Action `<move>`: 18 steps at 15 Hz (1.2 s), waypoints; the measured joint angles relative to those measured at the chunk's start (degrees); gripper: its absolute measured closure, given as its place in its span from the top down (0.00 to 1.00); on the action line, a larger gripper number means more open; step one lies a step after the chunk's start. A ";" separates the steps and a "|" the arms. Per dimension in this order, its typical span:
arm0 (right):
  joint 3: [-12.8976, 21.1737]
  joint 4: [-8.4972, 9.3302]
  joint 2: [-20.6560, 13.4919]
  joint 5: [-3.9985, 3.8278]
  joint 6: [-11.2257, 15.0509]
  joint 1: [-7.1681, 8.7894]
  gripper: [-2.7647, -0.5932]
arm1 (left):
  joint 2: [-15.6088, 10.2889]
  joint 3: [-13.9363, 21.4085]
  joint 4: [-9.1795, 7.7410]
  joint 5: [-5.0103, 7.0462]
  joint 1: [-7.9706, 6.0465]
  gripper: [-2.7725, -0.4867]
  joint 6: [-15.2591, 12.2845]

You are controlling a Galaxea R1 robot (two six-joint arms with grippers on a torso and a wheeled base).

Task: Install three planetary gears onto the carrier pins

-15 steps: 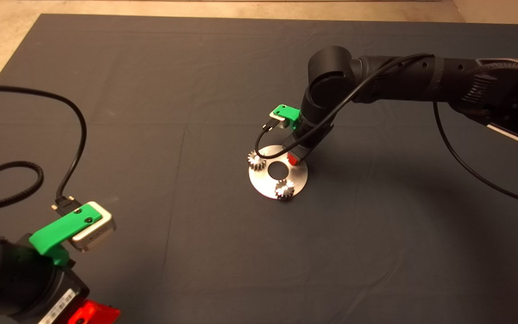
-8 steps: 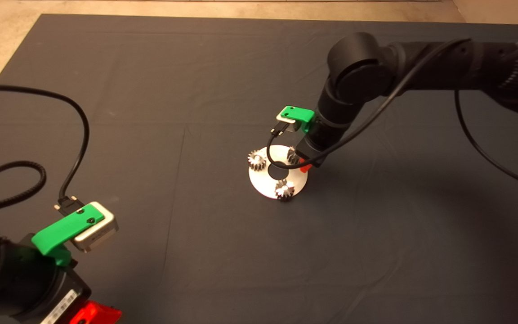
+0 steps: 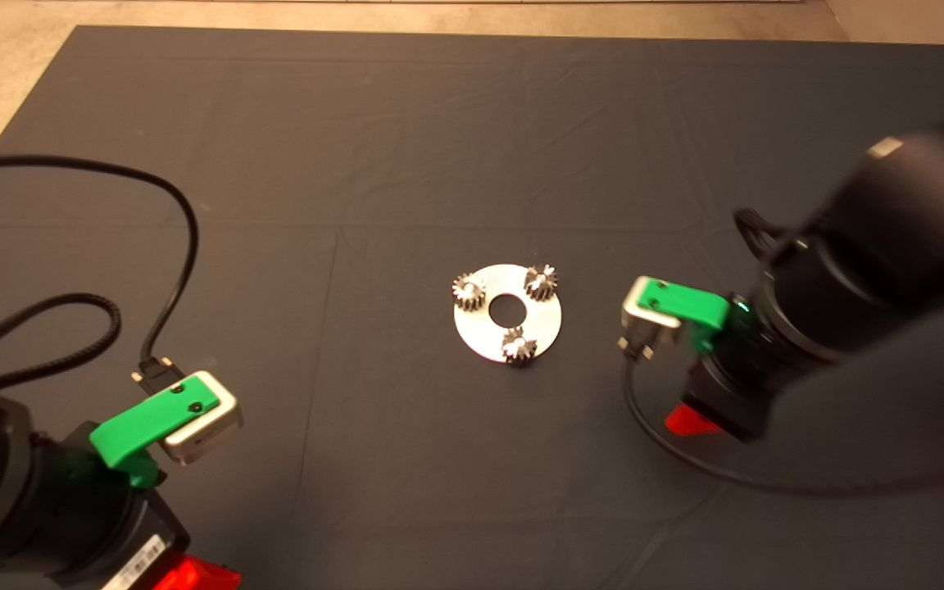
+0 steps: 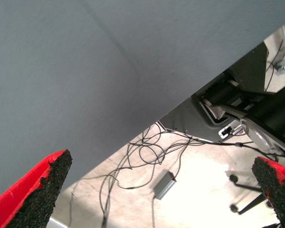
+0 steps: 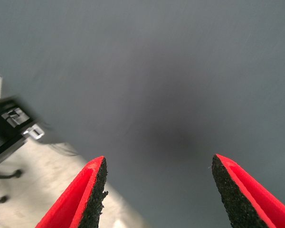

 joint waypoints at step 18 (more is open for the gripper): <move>11.92 -11.46 -4.54 -0.23 14.10 -16.09 0.47 | 35.93 0.05 11.75 6.00 13.42 1.00 -22.93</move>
